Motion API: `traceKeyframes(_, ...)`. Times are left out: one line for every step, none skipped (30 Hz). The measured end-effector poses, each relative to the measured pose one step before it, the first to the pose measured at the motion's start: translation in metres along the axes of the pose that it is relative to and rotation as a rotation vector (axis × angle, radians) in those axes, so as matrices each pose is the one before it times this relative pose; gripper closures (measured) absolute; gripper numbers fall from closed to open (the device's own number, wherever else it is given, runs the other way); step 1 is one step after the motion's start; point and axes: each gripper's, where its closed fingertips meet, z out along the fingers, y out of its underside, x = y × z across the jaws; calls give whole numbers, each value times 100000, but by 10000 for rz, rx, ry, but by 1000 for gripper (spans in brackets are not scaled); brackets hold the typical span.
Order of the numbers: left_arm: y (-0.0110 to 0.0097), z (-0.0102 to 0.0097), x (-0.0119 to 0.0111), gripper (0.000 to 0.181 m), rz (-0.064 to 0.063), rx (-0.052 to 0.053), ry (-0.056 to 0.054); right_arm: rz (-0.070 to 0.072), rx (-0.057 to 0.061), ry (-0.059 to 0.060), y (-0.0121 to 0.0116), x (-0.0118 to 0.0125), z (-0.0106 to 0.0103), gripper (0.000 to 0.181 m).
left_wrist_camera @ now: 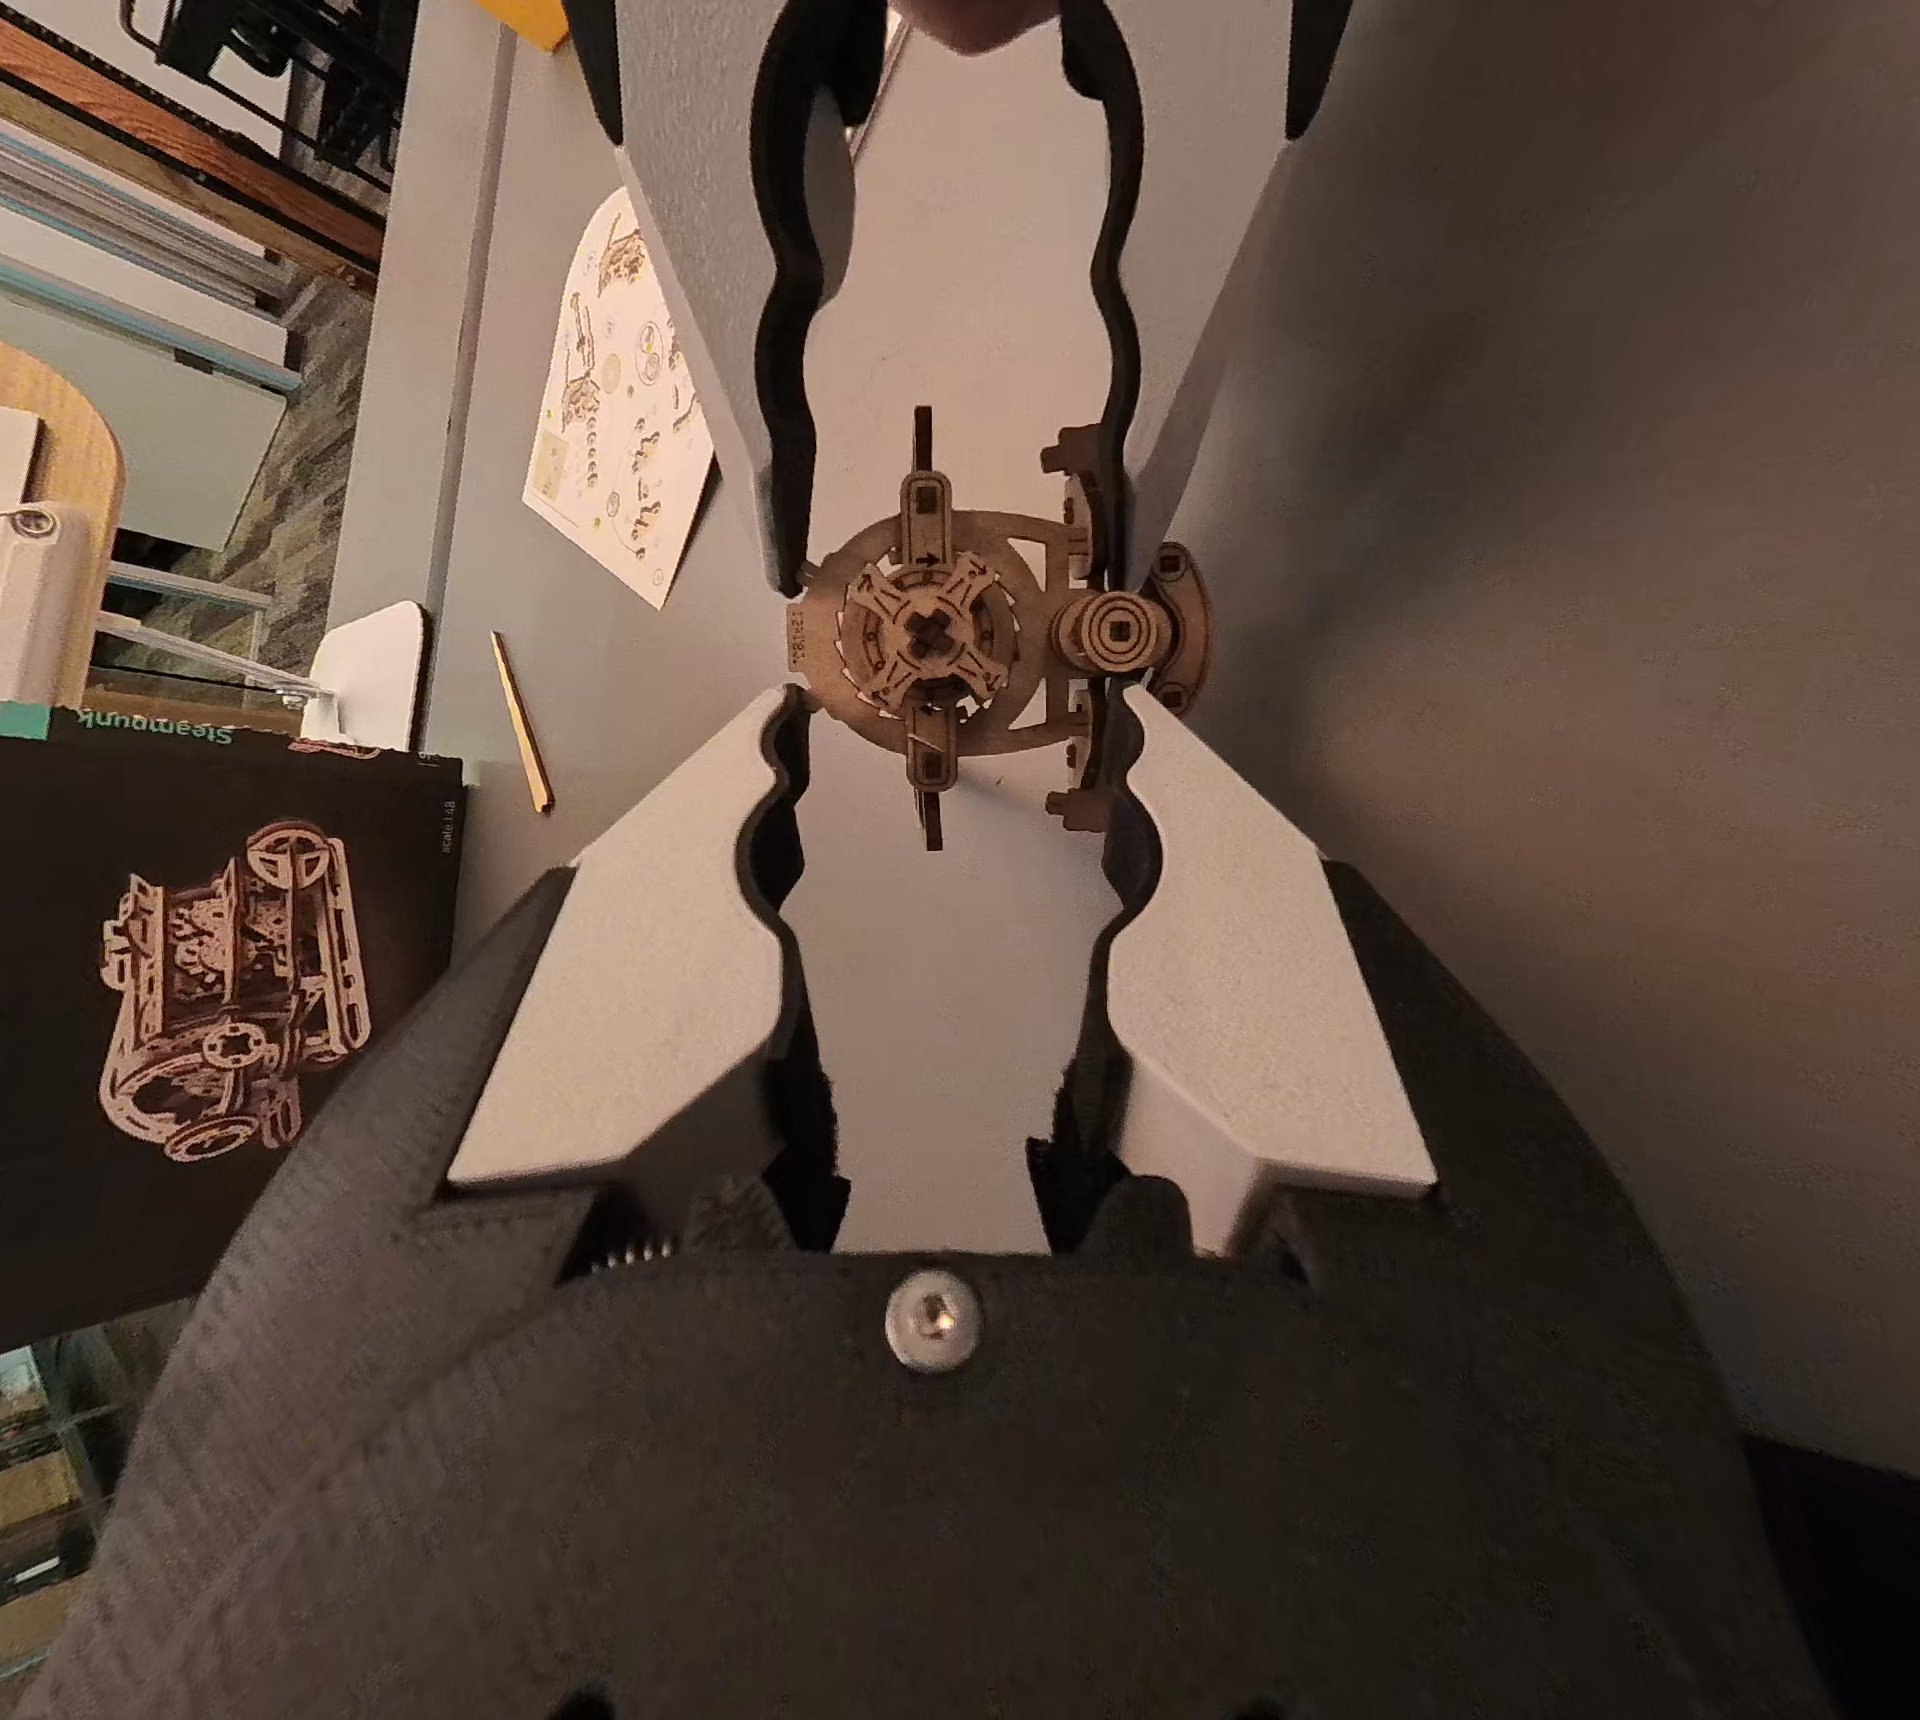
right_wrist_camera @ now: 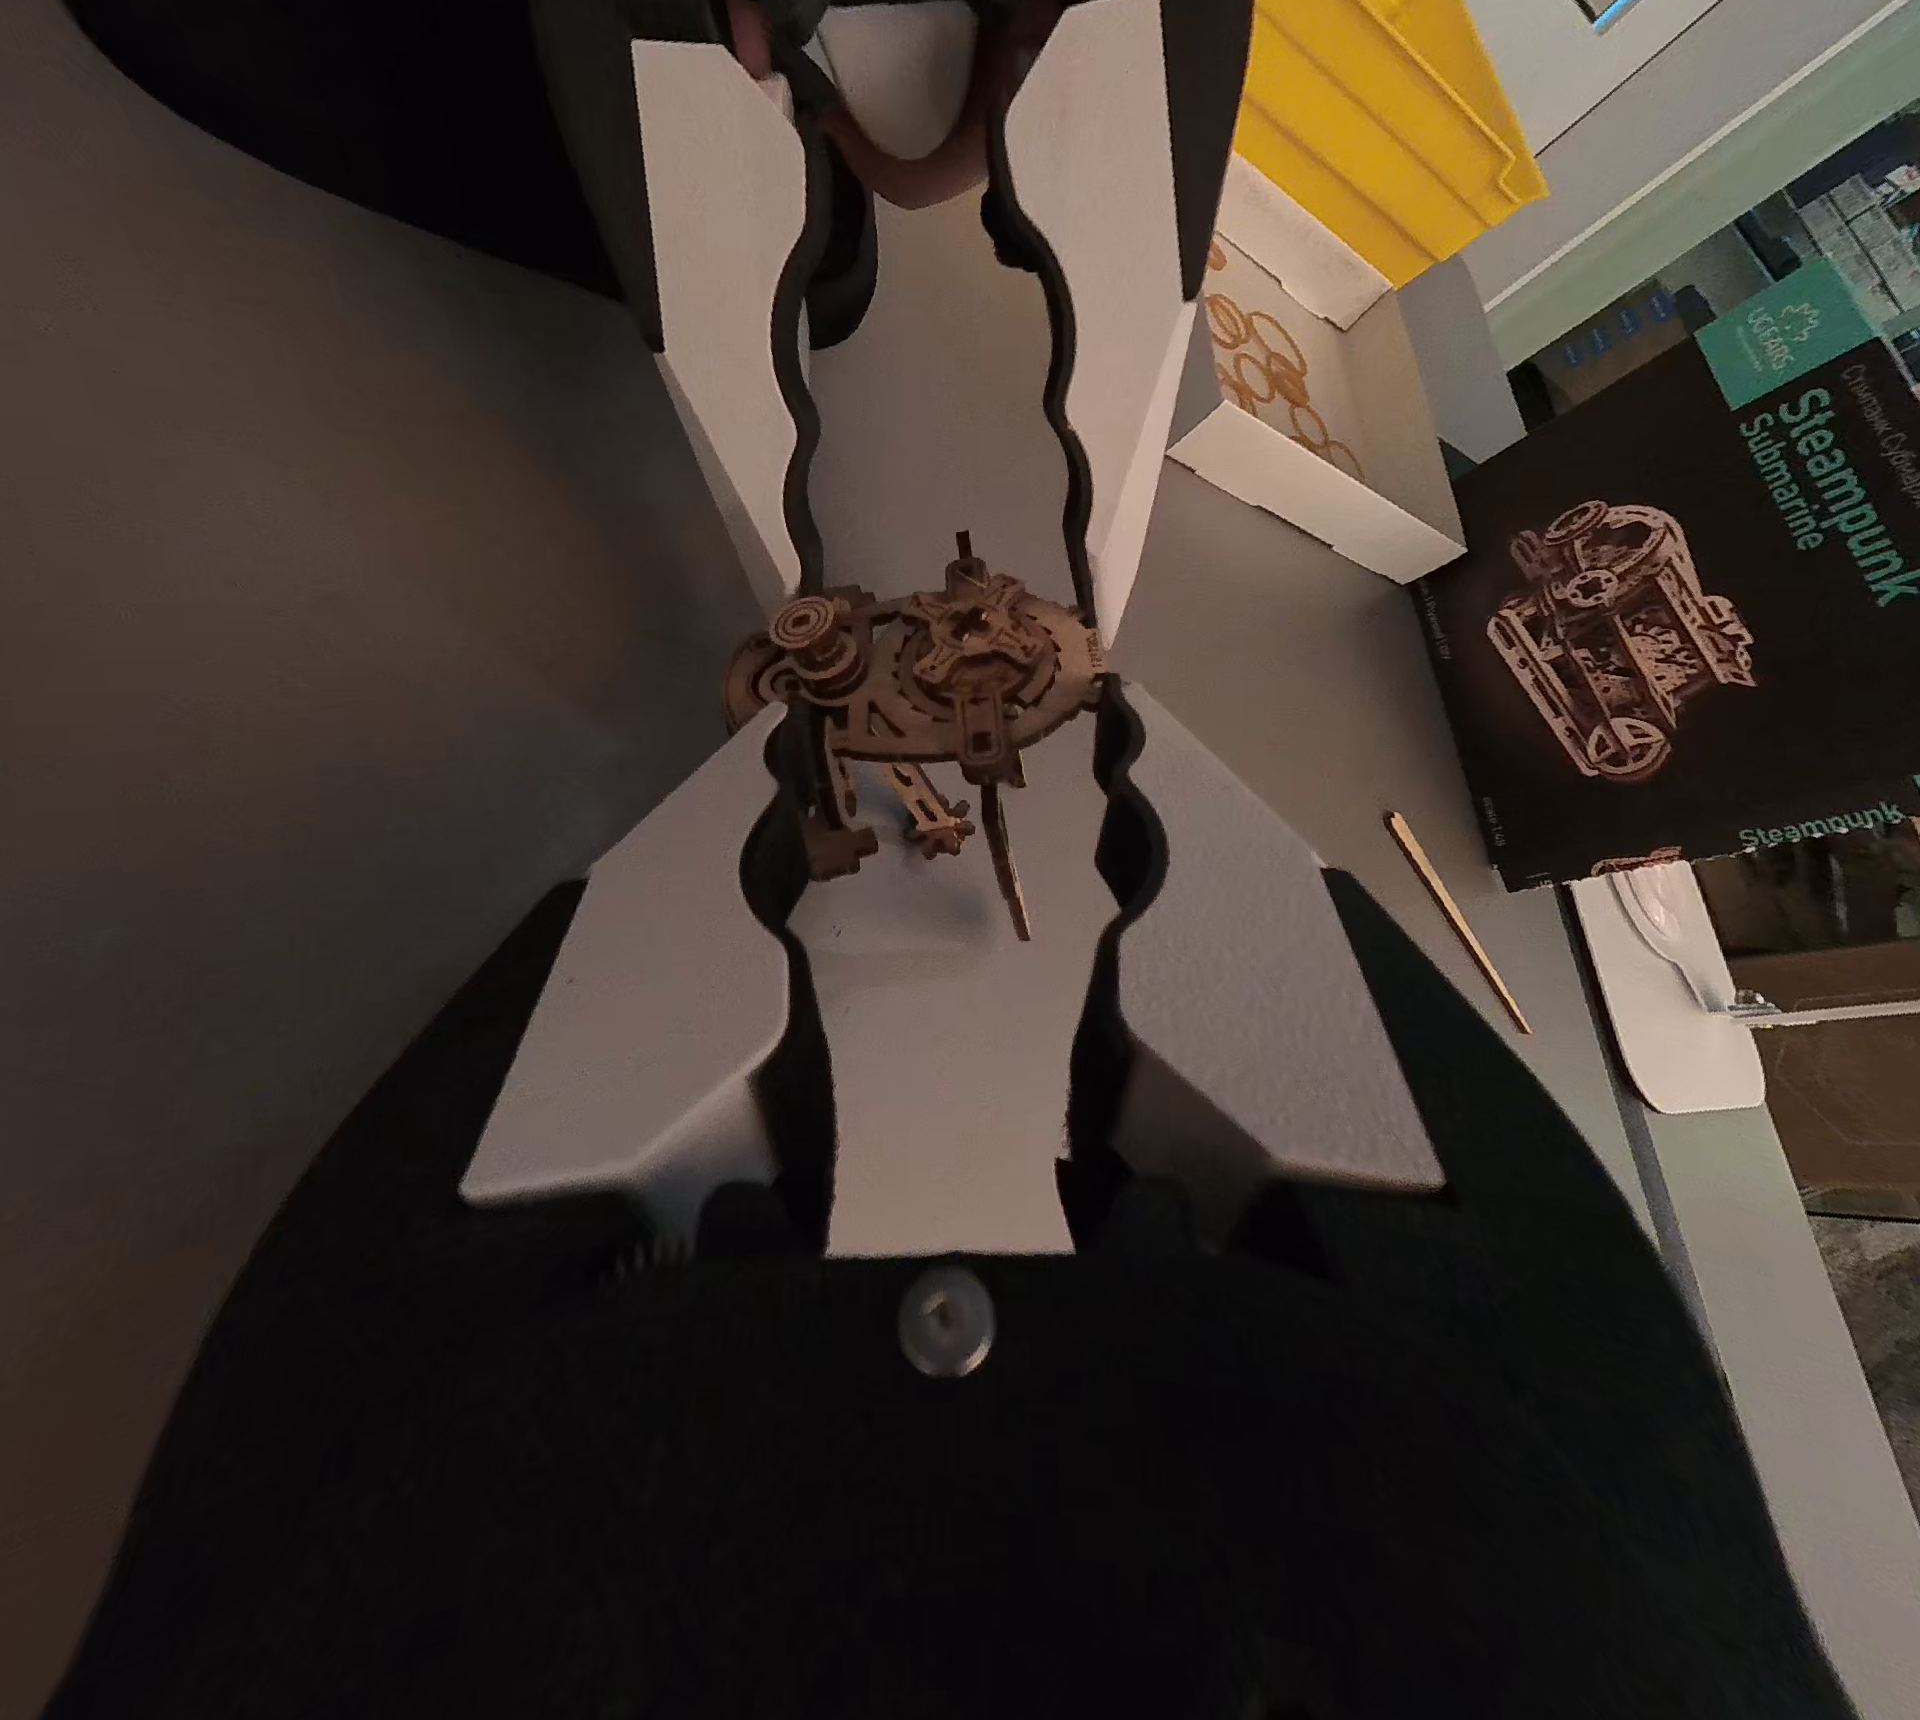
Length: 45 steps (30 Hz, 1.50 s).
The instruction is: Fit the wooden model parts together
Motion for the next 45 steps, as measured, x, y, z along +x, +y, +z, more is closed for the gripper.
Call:
traceKeyframes(17, -11, 19, 126, 9, -17, 3, 9, 9, -8, -8, -30, 6, 127)
traceKeyframes(-10, 7, 3, 126, 3, -2, -11, 29, 17, -24, 5, 2, -11, 127)
traceKeyframes(6, -2, -14, 126, -5, -8, -1, 76, 40, -40, -2, 1, 5, 128)
traceKeyframes(-3, -2, 11, 126, -20, 2, 7, 49, 13, -41, 5, 7, -3, 128)
traceKeyframes(1, 6, -15, 126, -7, -1, 3, 62, 25, -39, 9, -7, 7, 128)
traceKeyframes(15, 2, -9, 126, -6, -11, -2, 32, 21, -21, -3, 18, 8, 128)
traceKeyframes(14, -11, 8, 126, -1, -5, 4, 5, 1, -18, -10, -10, 14, 128)
traceKeyframes(21, -9, -5, 126, 3, 2, 6, 72, 7, -43, 3, 0, 17, 128)
traceKeyframes(28, -4, -21, 126, -41, -12, 12, 125, 26, -79, 1, 29, 26, 127)
traceKeyframes(5, -14, -24, 126, -79, 1, 34, 161, 72, -102, -44, 5, -10, 127)
traceKeyframes(-70, -8, 46, 126, -70, 47, 63, -6, 78, -77, -23, -35, -79, 127)
traceKeyframes(-94, 20, 52, 126, -39, 47, 25, 2, -87, -44, 38, -51, -87, 126)
traceKeyframes(-51, 28, 100, 126, 9, -14, 30, -112, -73, -6, -19, -108, -56, 126)
traceKeyframes(-10, 1, 35, 126, 70, -25, -20, -162, -48, 54, 24, -47, -16, 126)
traceKeyframes(-10, 7, 13, 126, 41, -31, -22, -9, -18, 29, 1, -23, -4, 126)
traceKeyframes(-2, 1, 31, 125, 13, -20, -5, -26, 6, 16, -7, -27, -4, 126)
traceKeyframes(-3, 6, 11, 126, 4, 11, 4, -4, 12, -4, 11, -7, 3, 126)
traceKeyframes(-2, -2, 1, 125, -18, 10, 6, 67, 16, -33, -1, 14, -17, 126)
traceKeyframes(-7, 0, 2, 125, -4, 5, 10, 93, 65, -57, -78, -17, -36, 126)
traceKeyframes(-17, 1, 1, 125, 34, 8, -15, 144, 64, -54, -67, 16, -33, 126)
traceKeyframes(-11, 11, 22, 125, 15, -9, -5, 95, 63, -34, -41, 6, -22, 126)
traceKeyframes(-13, -5, 28, 125, 20, 6, 7, 36, 49, 49, -37, 111, -37, 129)
traceKeyframes(-31, 18, 39, 126, 52, 18, -8, -46, -36, 109, 53, 186, -51, 134)
traceKeyframes(-72, 14, 21, 126, -2, 27, -12, -255, -43, 84, 29, 64, -46, 136)
traceKeyframes(-48, 10, 17, 126, -5, 26, 8, -221, -12, 70, -21, -18, -41, 136)
traceKeyframes(27, 1, 3, 125, 14, 10, 8, 105, 11, 2, 11, -32, 30, 135)
traceKeyframes(80, -25, -63, 125, -48, -11, 10, 283, 69, -274, -53, -321, 83, 126)
traceKeyframes(97, -31, -101, 126, -120, -7, 19, 197, 85, -266, -101, -324, 69, 118)
traceKeyframes(69, -12, -44, 125, -98, 16, 40, 8, -10, -59, 11, -134, 82, 114)
traceKeyframes(10, -6, -7, 125, -29, 14, 14, -245, -95, 134, 99, 64, 48, 114)
traceKeyframes(-17, 14, 24, 125, 30, 0, -8, -345, -119, 266, 74, 217, -8, 119)
traceKeyframes(-25, 31, 31, 125, 116, -14, -59, -160, -128, 204, 91, 223, -20, 125)
traceKeyframes(-5, 19, 23, 125, 79, -34, -35, 35, 12, -32, -15, -46, -11, 125)
traceKeyframes(-3, 1, 12, 125, -51, -11, 26, 112, 57, -44, 0, -5, -22, 125)
traceKeyframes(-24, 5, -13, 125, -59, 46, 18, 56, 35, -18, 4, 24, -8, 125)
traceKeyframes(-8, -1, 2, 126, -20, 44, 17, 3, 2, -6, -7, 2, 1, 125)
traceKeyframes(10, -7, -18, 126, -7, 10, 1, -65, -18, 23, 5, 24, 6, 125)
traceKeyframes(0, 8, -4, 125, 5, -17, -1, -110, -21, 41, -2, -13, 4, 126)
traceKeyframes(-9, 0, 11, 125, 38, -18, -13, -91, -28, 30, 10, -16, -3, 125)
traceKeyframes(-20, 16, 14, 125, 18, 6, -5, -39, 2, -4, 12, -24, -29, 126)
traceKeyframes(-45, 1, 16, 126, -23, 37, 11, -17, 20, -17, 5, -14, -39, 126)
traceKeyframes(-34, 9, 20, 126, -21, 29, 12, 18, 5, -30, 18, -8, -27, 125)
traceKeyframes(7, 5, -14, 126, 6, -1, -11, 86, 1, -18, -7, 24, 3, 126)
traceKeyframes(-8, -13, -32, 126, -5, -15, -10, -76, -33, 48, -26, 28, 6, 126)
traceKeyframes(39, -14, -10, 126, 12, -24, 5, -127, -54, 72, -18, -16, 45, 126)
